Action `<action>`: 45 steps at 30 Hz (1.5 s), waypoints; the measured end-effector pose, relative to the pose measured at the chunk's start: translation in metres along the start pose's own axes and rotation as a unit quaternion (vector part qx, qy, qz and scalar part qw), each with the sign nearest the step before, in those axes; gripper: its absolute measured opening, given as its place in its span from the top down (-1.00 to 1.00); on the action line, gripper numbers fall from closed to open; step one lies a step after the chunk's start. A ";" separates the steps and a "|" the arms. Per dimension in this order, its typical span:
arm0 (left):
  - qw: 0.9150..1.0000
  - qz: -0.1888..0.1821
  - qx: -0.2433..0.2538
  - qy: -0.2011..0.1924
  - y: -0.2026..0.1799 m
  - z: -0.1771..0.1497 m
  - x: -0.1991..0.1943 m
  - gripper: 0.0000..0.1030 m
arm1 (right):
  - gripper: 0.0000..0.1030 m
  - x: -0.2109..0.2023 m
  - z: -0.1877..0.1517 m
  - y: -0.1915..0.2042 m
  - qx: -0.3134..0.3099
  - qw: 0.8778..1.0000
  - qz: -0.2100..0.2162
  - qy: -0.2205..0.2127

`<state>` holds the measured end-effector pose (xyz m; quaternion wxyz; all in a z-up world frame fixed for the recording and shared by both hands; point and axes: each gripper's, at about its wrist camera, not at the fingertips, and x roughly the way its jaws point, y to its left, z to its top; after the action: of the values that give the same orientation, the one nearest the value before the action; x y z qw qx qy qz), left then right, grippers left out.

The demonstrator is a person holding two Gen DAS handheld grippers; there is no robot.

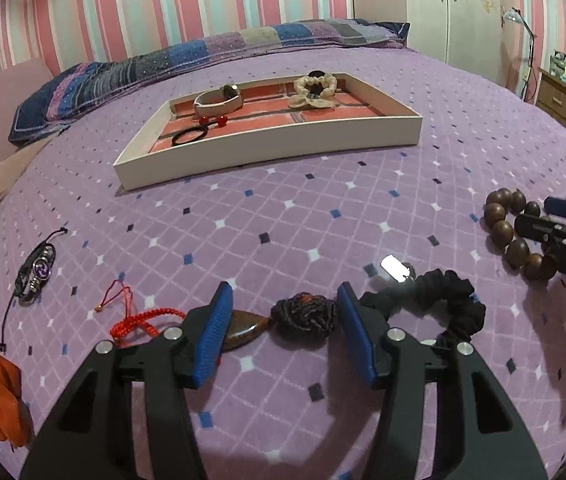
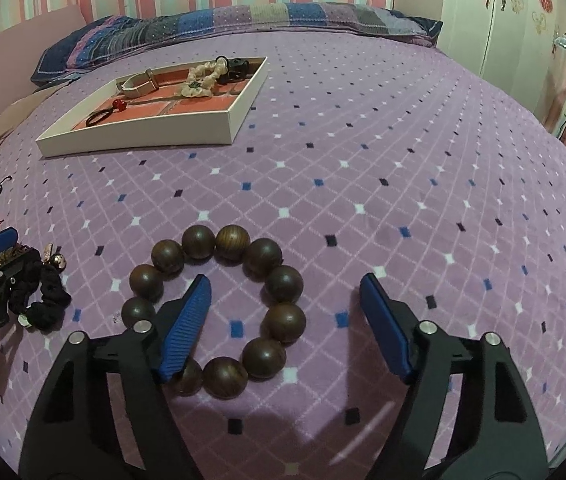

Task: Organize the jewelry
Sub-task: 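Close the right tool on the wooden bead bracelet while the left tool grasps the brown knotted pendant, then carry the bead bracelet and pendant over the tray with both tools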

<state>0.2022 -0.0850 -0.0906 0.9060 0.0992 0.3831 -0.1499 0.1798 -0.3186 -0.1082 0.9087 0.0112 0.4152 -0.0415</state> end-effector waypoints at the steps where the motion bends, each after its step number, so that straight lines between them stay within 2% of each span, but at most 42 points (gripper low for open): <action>1: 1.000 -0.004 -0.004 0.001 0.002 0.000 0.001 -0.02 | -0.41 0.000 0.000 0.000 0.001 1.000 -0.001 -0.001; 3: 1.000 -0.006 -0.008 0.002 0.004 0.001 0.002 0.09 | -0.34 0.000 0.000 -0.001 0.001 1.000 0.000 -0.003; 4: 1.000 -0.011 -0.009 0.003 0.005 0.002 0.002 0.32 | -0.29 0.000 0.000 -0.001 0.002 1.000 0.001 -0.003; 5: 0.999 -0.030 -0.012 0.011 0.005 0.002 0.004 0.44 | -0.27 0.000 0.000 -0.001 0.002 1.000 0.002 -0.003; 14: 0.998 -0.047 -0.030 0.012 0.010 0.000 0.002 0.45 | 0.25 0.003 0.001 0.002 -0.001 1.000 0.007 -0.007; 16: 0.998 -0.046 -0.031 0.011 0.011 0.000 0.002 0.46 | 0.45 0.004 0.000 0.004 -0.004 1.000 0.008 -0.008; 20: 0.998 -0.048 -0.034 0.012 0.012 -0.001 0.000 0.48 | 0.46 0.004 0.000 0.005 -0.005 1.000 0.009 -0.011; 23: 0.998 -0.046 -0.034 0.011 0.011 0.000 -0.002 0.49 | 0.62 0.002 0.000 0.003 -0.002 1.000 0.013 -0.016; 32: 0.998 -0.047 -0.043 -0.003 0.016 0.009 -0.017 0.50 | 0.62 -0.014 0.008 0.004 -0.001 0.999 0.024 -0.038; 45: 0.997 -0.037 -0.053 -0.029 0.032 0.040 -0.039 0.50 | 0.62 -0.046 0.043 0.020 -0.017 0.995 0.045 -0.085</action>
<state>0.2143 -0.0594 -0.0332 0.9148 0.0323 0.3671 -0.1657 0.1843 -0.2975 -0.0455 0.9417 0.0107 0.3361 0.0058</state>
